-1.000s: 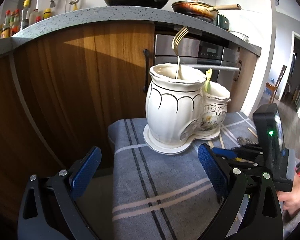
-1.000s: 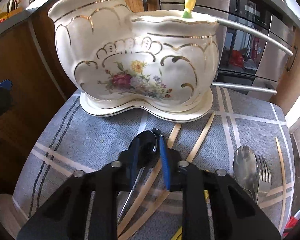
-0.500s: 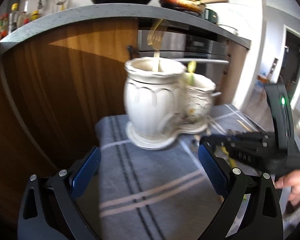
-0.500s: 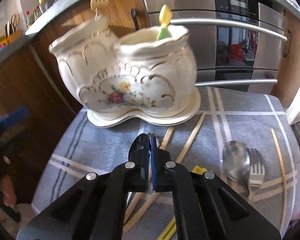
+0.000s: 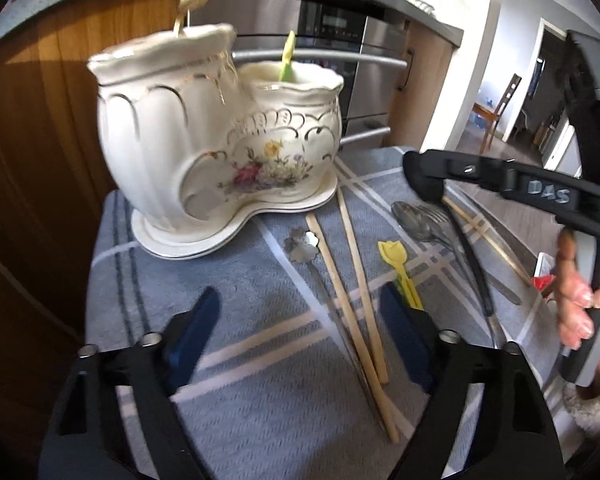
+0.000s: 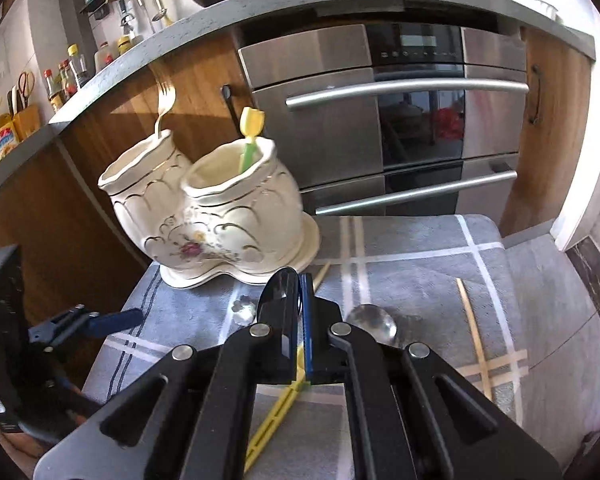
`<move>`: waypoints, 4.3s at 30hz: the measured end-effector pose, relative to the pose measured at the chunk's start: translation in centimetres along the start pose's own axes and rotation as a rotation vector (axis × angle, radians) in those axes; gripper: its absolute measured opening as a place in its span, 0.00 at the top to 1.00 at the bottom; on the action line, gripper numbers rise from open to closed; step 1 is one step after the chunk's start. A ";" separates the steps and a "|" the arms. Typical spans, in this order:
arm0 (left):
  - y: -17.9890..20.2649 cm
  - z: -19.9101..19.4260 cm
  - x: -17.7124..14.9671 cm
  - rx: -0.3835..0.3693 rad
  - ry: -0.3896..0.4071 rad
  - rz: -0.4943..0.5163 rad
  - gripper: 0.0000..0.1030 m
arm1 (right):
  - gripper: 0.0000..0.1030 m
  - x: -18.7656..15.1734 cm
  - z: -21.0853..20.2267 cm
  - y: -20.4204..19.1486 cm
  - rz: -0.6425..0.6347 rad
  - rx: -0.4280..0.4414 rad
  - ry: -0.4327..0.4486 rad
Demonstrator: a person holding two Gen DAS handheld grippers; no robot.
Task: Organize utensils
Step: 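Grasp the small silver spoon with the left gripper while the right holds the black spoon, then lift the silver spoon and black spoon and carry both over the ceramic holder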
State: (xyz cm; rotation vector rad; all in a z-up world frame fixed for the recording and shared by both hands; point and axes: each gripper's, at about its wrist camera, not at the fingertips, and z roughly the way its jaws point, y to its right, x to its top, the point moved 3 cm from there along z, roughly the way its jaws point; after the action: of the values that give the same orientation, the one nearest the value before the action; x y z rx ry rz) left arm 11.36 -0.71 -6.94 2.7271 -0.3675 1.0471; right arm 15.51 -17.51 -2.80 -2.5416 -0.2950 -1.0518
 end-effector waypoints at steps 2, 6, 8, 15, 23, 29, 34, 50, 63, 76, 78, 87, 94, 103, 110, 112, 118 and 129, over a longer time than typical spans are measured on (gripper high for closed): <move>0.5 0.8 -0.1 -0.016 -0.020 0.002 0.29 | 0.98 0.0 -0.3 0.5 0.002 -0.001 0.003; 2.6 0.9 0.0 -0.046 -0.006 0.055 0.38 | 0.98 0.2 -0.9 1.3 -0.003 -0.013 0.017; 3.7 0.9 0.2 -0.069 -0.001 0.084 0.43 | 0.98 0.3 -1.4 1.9 0.001 -0.019 0.029; 6.9 2.6 0.3 -0.127 -0.037 0.077 0.54 | 0.98 0.6 -2.7 3.8 0.035 -0.024 0.046; 7.9 4.0 0.0 -0.080 -0.074 0.112 0.60 | 0.98 0.1 -3.3 4.2 0.025 -0.020 0.040; 7.1 4.0 0.2 -0.059 -0.063 0.099 0.60 | 0.98 0.1 -3.7 4.5 0.033 -0.018 0.048; 4.9 3.3 0.7 0.012 -0.032 0.052 0.60 | 0.98 0.1 -3.8 4.3 0.027 -0.021 0.053; 0.2 5.5 2.1 0.099 -0.032 -0.054 0.70 | 0.98 0.0 -2.9 3.6 0.012 -0.008 0.031; 0.2 6.9 2.7 0.087 -0.059 -0.017 0.74 | 0.98 0.0 -2.2 3.2 0.008 0.006 0.013; 0.8 5.5 2.6 0.101 -0.034 0.037 0.97 | 0.98 0.0 -2.2 3.2 0.004 0.008 0.012; 0.6 4.8 2.5 0.092 -0.026 0.023 0.97 | 0.98 0.0 -2.2 3.1 0.002 0.008 0.014; -0.3 -1.7 2.7 0.071 0.145 -0.002 0.97 | 0.98 0.3 -2.8 2.5 -0.003 0.017 0.049; -0.1 -7.8 3.5 0.103 0.340 0.023 0.98 | 0.98 0.6 -3.5 0.8 -0.032 0.023 0.118; -1.1 -14.7 6.6 0.183 0.534 0.047 0.98 | 0.98 2.8 -2.9 -1.0 -0.039 0.024 0.171; -3.0 -17.8 11.7 0.255 0.605 0.056 0.98 | 0.98 8.4 -2.2 -2.3 -0.050 -0.007 0.279; -4.0 -18.1 13.1 0.267 0.615 0.040 0.98 | 0.98 10.3 -1.9 -2.7 -0.059 -0.034 0.325; -6.6 -17.6 16.2 0.342 0.633 0.006 0.98 | 0.98 13.5 -0.3 -3.7 -0.061 -0.091 0.390; -7.6 -13.2 15.6 0.461 0.605 0.024 0.98 | 0.98 12.3 3.3 -5.0 -0.191 -0.276 0.448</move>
State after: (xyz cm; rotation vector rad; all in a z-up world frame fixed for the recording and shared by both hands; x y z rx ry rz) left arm 16.51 7.58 12.57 2.5628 -0.0578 2.0917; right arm 24.60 -11.03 5.13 -2.4455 -0.2868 -1.8048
